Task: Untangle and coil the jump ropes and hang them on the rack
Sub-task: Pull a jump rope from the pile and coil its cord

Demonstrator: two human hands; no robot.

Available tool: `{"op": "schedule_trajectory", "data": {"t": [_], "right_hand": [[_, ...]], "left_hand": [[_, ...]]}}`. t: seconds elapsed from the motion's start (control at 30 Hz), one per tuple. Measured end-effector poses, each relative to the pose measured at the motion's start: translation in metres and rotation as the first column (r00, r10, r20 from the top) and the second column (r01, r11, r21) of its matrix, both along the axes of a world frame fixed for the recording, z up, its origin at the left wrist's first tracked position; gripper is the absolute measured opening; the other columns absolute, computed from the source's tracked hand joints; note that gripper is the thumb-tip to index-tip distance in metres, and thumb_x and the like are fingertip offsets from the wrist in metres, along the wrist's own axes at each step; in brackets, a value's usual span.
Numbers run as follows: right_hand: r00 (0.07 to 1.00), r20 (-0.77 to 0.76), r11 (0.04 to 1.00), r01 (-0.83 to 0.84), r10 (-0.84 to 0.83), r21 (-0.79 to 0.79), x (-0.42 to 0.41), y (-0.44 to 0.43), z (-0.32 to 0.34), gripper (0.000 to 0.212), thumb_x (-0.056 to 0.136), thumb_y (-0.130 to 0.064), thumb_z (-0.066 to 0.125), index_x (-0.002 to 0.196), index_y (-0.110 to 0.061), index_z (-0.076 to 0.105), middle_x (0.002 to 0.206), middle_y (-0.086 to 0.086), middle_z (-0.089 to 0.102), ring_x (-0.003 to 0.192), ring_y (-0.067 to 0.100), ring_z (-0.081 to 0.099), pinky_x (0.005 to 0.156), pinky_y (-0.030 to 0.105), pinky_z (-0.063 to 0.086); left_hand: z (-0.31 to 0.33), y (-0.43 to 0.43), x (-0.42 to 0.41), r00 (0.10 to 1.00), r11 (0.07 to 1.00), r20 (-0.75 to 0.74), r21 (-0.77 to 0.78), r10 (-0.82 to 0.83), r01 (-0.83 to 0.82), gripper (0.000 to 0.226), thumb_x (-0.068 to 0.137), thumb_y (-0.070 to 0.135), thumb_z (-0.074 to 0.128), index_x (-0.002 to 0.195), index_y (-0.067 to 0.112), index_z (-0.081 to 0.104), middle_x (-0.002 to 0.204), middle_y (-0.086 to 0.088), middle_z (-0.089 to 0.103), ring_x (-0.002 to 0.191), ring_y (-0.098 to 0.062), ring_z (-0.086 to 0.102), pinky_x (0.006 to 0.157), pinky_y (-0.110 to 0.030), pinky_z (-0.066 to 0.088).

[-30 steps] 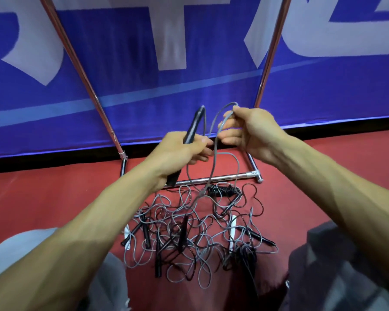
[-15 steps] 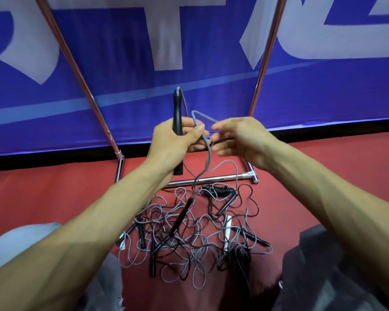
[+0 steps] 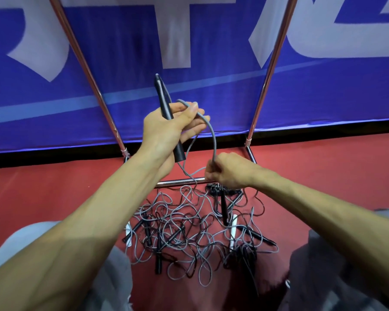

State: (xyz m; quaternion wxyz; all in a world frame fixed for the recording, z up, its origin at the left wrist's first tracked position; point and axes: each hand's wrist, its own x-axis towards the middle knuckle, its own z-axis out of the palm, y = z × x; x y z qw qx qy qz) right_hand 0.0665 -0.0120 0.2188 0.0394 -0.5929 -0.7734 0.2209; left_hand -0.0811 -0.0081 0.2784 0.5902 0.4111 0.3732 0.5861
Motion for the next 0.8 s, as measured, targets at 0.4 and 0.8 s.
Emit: {"op": "schedule_trajectory", "data": {"t": [0.4,0.8], "right_hand": [[0.687,-0.644,0.941,0.224,-0.338,-0.255,0.024,-0.005,0.035,0.012,0.099,-0.010,0.049,0.089,-0.005,0.053,0.068,0.012,0.063,0.052,0.021,0.063,0.049,0.036,0.058],[-0.147,-0.813,0.760,0.293,-0.564,-0.580,0.049,0.004,0.057,0.015,0.098,-0.004,0.047,0.085,-0.001,0.054,0.082,0.017,0.060,0.051,0.016,0.067,0.044,0.023,0.053]], "left_hand": [[-0.026,0.007,0.002,0.861,0.983,-0.473,-0.065,-0.184,0.175,0.031,0.102,0.040,0.042,0.109,0.016,0.061,0.100,-0.007,0.074,0.093,-0.017,0.072,0.084,-0.027,0.052],[-0.058,-0.014,0.025,0.573,0.719,-0.524,-0.116,-0.631,0.685,0.030,0.087,0.034,0.057,0.113,0.018,0.061,0.104,0.000,0.073,0.106,-0.017,0.067,0.099,-0.031,0.050]]}}
